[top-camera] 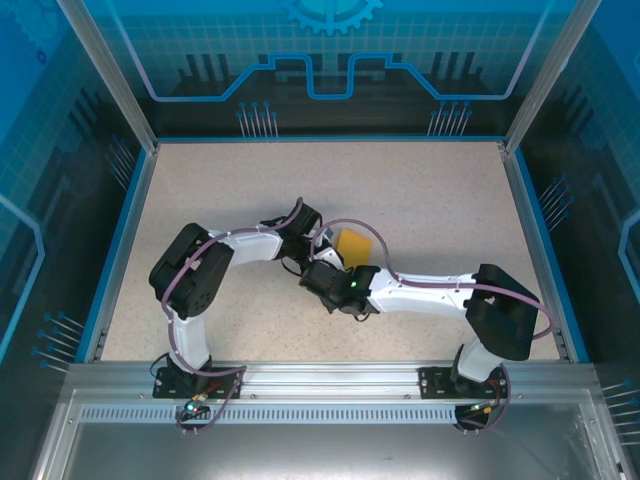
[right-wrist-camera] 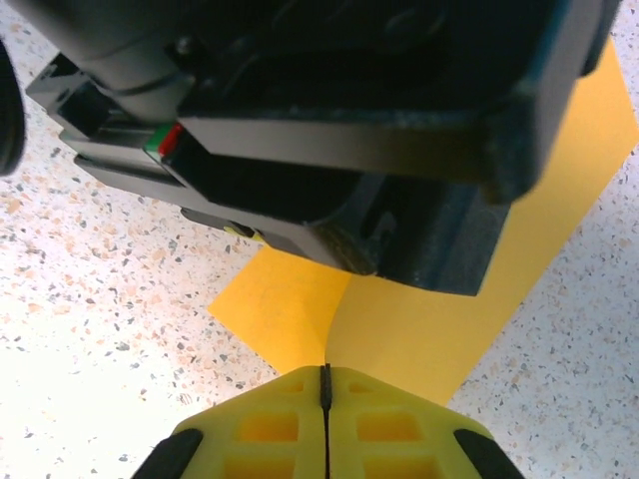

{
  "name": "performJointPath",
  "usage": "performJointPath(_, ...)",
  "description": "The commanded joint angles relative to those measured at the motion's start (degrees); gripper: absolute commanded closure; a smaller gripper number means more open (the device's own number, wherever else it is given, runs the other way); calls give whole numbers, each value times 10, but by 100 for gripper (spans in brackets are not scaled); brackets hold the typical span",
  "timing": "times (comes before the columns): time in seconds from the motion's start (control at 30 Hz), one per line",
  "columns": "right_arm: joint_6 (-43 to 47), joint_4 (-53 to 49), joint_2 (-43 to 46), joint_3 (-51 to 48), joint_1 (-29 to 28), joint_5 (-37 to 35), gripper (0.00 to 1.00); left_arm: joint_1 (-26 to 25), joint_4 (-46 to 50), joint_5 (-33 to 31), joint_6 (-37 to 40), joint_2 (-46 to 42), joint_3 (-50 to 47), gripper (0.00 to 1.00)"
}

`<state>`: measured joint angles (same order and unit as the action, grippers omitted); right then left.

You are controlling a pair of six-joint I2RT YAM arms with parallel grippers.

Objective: Fold a paper plane with a square sheet of paper (pick it up from the middle)
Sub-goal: Fold the triangle a second time at the center of the table.

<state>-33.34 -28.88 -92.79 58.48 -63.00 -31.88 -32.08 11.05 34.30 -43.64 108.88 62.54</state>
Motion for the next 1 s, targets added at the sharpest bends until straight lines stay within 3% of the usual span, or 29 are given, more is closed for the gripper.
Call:
performJointPath(0.0,3,12,22,-18,12,17,96,2,23,-2,-10,-28,18,75)
performJointPath(0.2,9,18,29,-27,22,31,98,2,23,-1,-9,-25,22,84)
performJointPath(0.5,15,37,49,-41,26,54,97,2,23,-1,-9,-27,23,86)
performJointPath(0.63,18,37,57,-44,26,55,87,2,23,-2,-11,-25,24,95)
performJointPath(0.8,25,39,64,-46,22,58,67,2,22,2,-13,-23,25,96)
performJointPath(0.97,34,24,32,-20,9,44,54,2,24,3,-12,-24,25,96)
